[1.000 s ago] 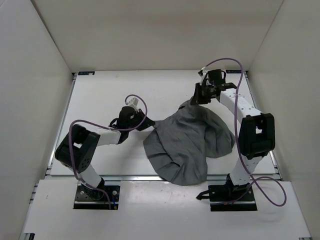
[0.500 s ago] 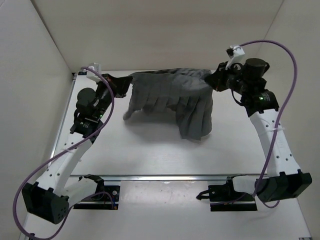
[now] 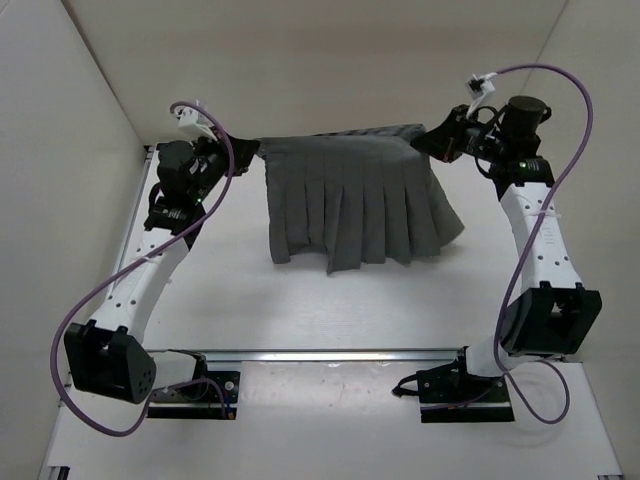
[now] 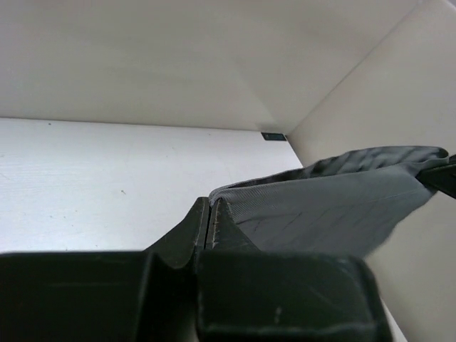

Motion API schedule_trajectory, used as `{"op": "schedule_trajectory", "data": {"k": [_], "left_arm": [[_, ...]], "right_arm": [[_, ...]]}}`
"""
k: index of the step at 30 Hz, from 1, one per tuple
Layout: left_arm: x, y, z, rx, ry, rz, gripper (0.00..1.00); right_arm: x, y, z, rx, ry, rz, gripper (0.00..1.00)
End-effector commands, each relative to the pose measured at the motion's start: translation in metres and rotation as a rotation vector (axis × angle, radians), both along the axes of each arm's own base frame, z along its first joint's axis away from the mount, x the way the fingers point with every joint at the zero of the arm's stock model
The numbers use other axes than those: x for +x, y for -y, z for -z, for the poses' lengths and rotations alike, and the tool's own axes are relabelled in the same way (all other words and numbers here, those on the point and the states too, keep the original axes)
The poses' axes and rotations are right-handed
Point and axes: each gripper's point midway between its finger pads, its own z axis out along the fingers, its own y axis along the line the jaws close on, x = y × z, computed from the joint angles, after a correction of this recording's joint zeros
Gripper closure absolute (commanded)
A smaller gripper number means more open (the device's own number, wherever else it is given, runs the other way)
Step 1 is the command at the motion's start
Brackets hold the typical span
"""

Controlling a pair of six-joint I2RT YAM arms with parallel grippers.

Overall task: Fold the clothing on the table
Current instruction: Flatten the skirt out

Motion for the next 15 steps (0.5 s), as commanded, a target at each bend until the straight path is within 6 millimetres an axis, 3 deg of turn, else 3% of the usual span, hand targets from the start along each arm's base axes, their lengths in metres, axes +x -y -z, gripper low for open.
{"op": "schedule_trajectory", "data": {"k": [1,2,3,5,7,9,12,14,15], "left_arm": [[-0.002,-0.010,-0.040,0.019,0.108,-0.010,1.00],[-0.002,-0.010,-0.042,0.029,0.113,-0.010,1.00],[-0.001,-0.011,-0.044,0.037,0.112,-0.010,1.00],[-0.003,-0.008,-0.043,0.051,0.099,0.002,1.00],[-0.008,-0.007,-0.046,0.044,0.102,0.018,1.00],[-0.019,-0.001,-0.053,0.045,0.118,0.043,1.00],[-0.033,0.005,-0.066,0.057,0.145,0.068,1.00],[-0.048,0.005,-0.075,0.058,0.154,0.082,1.00],[-0.053,0.003,-0.080,0.054,0.163,0.081,1.00]], "right_arm": [[-0.019,0.015,-0.015,0.163,0.092,-0.199,1.00],[-0.032,0.011,-0.026,0.136,0.221,-0.304,1.00],[-0.041,0.019,-0.007,0.215,0.084,-0.312,1.00],[-0.050,0.027,0.000,0.241,0.058,-0.346,1.00],[-0.056,0.024,0.014,0.249,-0.015,-0.391,1.00],[-0.066,0.022,0.015,0.234,0.011,-0.406,1.00],[-0.091,0.015,0.007,0.187,0.084,-0.421,1.00],[-0.117,0.009,-0.010,0.133,0.188,-0.424,1.00],[-0.119,0.010,-0.014,0.126,0.206,-0.399,0.98]]}}
